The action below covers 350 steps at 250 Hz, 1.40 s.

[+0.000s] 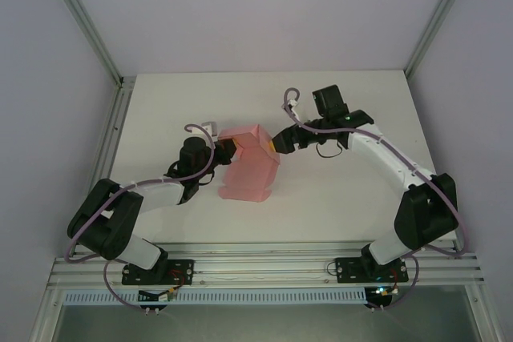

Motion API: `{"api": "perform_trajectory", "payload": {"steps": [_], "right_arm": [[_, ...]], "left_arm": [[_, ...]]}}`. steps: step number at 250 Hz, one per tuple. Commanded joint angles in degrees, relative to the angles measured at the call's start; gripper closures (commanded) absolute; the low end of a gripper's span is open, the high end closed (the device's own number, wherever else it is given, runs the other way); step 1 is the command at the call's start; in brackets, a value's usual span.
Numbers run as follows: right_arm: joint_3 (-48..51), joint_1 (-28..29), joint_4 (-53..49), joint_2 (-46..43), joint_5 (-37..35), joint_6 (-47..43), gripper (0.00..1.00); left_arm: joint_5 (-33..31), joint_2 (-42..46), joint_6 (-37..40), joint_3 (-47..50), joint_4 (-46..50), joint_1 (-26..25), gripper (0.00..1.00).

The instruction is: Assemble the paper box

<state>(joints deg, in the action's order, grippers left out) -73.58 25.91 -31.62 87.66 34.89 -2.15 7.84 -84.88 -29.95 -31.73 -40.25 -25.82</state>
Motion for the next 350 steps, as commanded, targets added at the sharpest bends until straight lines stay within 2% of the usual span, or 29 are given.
{"api": "perform_trajectory", "payload": {"steps": [1,72,113,133,190,238,290,350], "right_arm": [[-1.13,1.53,-0.09,1.82,-1.17,0.18,0.29],[0.24,4.13,-0.33,1.86,-9.42,-1.17,0.3],[2.77,5.98,4.23,-0.9,-19.66,-0.18,0.29],[3.66,6.74,6.17,-2.27,-24.45,-0.75,0.33],[4.42,8.52,10.33,-4.6,-29.51,-4.69,0.41],[4.24,11.38,14.47,-4.34,-37.91,-6.94,0.43],[4.16,13.81,16.63,-3.87,-41.18,-9.43,0.48],[3.53,14.61,16.23,-2.89,-42.39,-9.76,0.52]], "left_arm": [[-0.42,0.02,-1.26,-1.67,-0.91,0.06,1.0],[-2.25,0.43,-2.1,-3.26,1.65,0.07,1.0],[-1.91,-0.03,-1.81,-3.93,2.75,0.03,1.0],[-1.58,-0.22,-1.41,-4.13,3.41,0.03,1.0],[1.08,-0.29,-0.13,-4.98,5.43,-0.09,1.0],[-0.79,0.07,0.52,-6.07,9.22,-1.28,1.0],[-3.99,0.67,1.82,-7.65,14.03,-3.04,1.0],[-3.98,2.14,2.22,-7.63,14.32,-3.87,1.0]]}}
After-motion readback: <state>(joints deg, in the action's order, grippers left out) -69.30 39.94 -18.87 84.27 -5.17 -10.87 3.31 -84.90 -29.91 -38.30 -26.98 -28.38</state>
